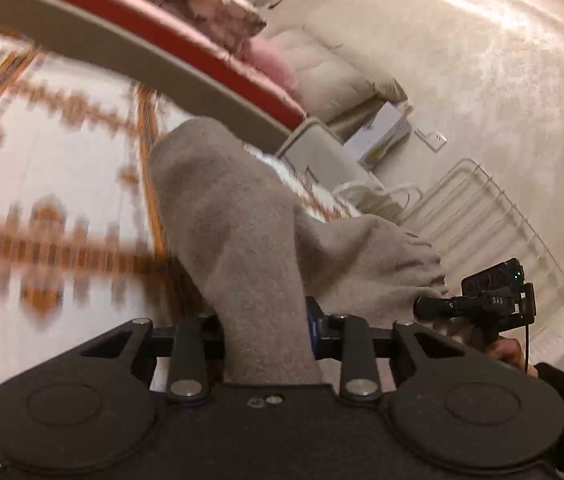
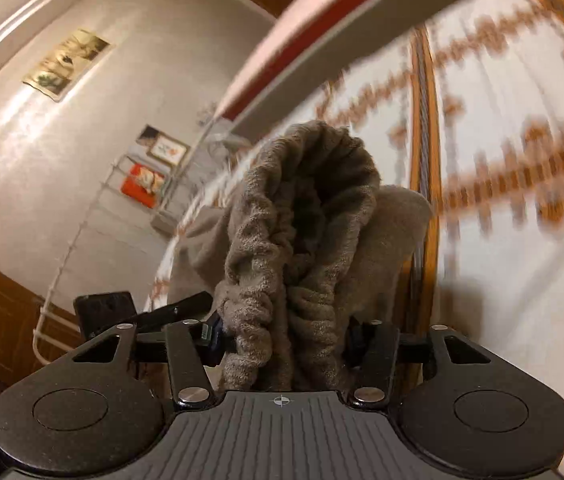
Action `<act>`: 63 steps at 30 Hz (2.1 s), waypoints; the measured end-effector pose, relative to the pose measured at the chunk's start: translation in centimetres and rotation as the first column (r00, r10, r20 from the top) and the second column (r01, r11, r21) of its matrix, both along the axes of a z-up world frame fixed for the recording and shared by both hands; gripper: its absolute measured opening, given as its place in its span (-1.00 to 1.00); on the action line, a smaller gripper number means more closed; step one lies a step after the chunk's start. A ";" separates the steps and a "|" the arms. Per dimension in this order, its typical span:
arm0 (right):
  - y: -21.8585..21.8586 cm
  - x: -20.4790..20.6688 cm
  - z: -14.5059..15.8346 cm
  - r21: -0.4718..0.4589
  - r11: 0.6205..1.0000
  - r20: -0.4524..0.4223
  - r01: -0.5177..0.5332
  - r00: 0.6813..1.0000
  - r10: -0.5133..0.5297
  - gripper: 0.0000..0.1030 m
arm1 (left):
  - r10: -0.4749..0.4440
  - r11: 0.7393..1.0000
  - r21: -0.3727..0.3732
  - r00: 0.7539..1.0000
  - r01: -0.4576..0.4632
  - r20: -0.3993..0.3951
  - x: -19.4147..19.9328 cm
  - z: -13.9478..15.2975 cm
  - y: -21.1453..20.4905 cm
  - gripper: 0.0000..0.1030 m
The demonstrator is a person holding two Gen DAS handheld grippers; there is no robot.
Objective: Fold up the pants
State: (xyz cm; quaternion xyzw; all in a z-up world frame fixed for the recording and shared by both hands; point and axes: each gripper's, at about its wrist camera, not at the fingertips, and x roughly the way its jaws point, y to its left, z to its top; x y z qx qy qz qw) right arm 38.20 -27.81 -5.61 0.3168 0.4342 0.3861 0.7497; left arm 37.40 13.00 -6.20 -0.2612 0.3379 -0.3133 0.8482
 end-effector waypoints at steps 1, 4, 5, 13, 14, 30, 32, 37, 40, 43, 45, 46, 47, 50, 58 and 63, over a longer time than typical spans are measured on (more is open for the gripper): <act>0.1 1.4 0.4 0.000 1.000 0.013 0.011 1.000 -0.011 0.01 | 0.008 1.000 0.015 1.000 -0.009 0.013 1.8 0.6 -0.3 -0.59; -0.1 6.4 0.0 -0.025 0.996 0.012 0.081 0.997 -0.081 0.13 | 0.041 0.996 0.080 0.999 -0.043 0.018 6.5 1.0 -1.1 -0.24; -0.2 8.0 -0.8 -0.064 0.991 0.005 0.117 0.993 -0.117 0.26 | 0.106 0.977 0.185 0.994 -0.107 0.016 8.1 0.6 -2.0 0.43; -0.7 7.4 -2.3 -0.288 0.923 0.122 0.254 0.966 -0.228 1.00 | 0.267 0.841 0.454 0.956 -0.293 0.123 6.0 -2.1 -4.9 0.88; -1.2 6.2 -1.8 -0.266 0.923 0.147 0.277 0.958 -0.245 1.00 | 0.292 0.843 0.439 0.950 -0.312 0.116 5.1 -1.9 -4.2 0.88; 1.4 -15.7 7.7 -0.370 0.785 0.381 0.497 0.852 -0.360 1.00 | 0.399 0.755 0.502 0.903 -0.422 0.160 -13.7 6.4 -2.5 0.88; 2.4 -18.1 8.6 -0.369 0.762 0.419 0.531 0.828 -0.374 1.00 | 0.403 0.754 0.472 0.889 -0.456 0.216 -16.2 7.7 -2.6 0.88; 5.7 -24.6 9.5 -0.379 0.766 0.493 0.519 0.814 -0.308 1.00 | 0.388 0.765 0.406 0.861 -0.500 0.330 -22.6 9.6 -4.8 0.88; 7.1 -27.8 9.5 -0.384 0.767 0.532 0.514 0.802 -0.271 1.00 | 0.367 0.769 0.406 0.861 -0.494 0.352 -25.9 9.9 -6.4 0.88; 8.1 -30.7 9.7 -0.389 0.759 0.568 0.522 0.785 -0.248 1.00 | 0.328 0.761 0.438 0.867 -0.478 0.376 -28.7 10.1 -7.9 0.88; 8.7 -32.4 9.8 -0.393 0.757 0.590 0.523 0.774 -0.228 1.00 | 0.319 0.756 0.436 0.856 -0.488 0.406 -30.7 10.3 -8.6 0.88; 8.9 -33.2 9.8 -0.396 0.755 0.598 0.523 0.770 -0.220 1.00 | 0.321 0.756 0.431 0.853 -0.492 0.411 -31.5 10.3 -8.8 0.88; 9.1 -33.9 9.7 -0.396 0.752 0.605 0.526 0.766 -0.217 1.00 | 0.326 0.757 0.429 0.854 -0.493 0.406 -32.0 10.2 -8.9 0.88; 9.6 -35.7 9.4 -0.403 0.751 0.608 0.522 0.767 -0.206 1.00 | 0.337 0.754 0.429 0.854 -0.497 0.396 -33.3 9.7 -9.7 0.88; 10.6 -34.6 8.6 -0.437 0.736 0.600 0.517 0.777 -0.189 1.00 | 0.293 0.766 0.453 0.875 -0.457 0.386 -31.9 7.9 -11.0 0.88; 10.9 -34.1 8.3 -0.446 0.739 0.592 0.505 0.786 -0.180 1.00 | 0.302 0.775 0.435 0.874 -0.458 0.382 -32.2 7.9 -11.0 0.88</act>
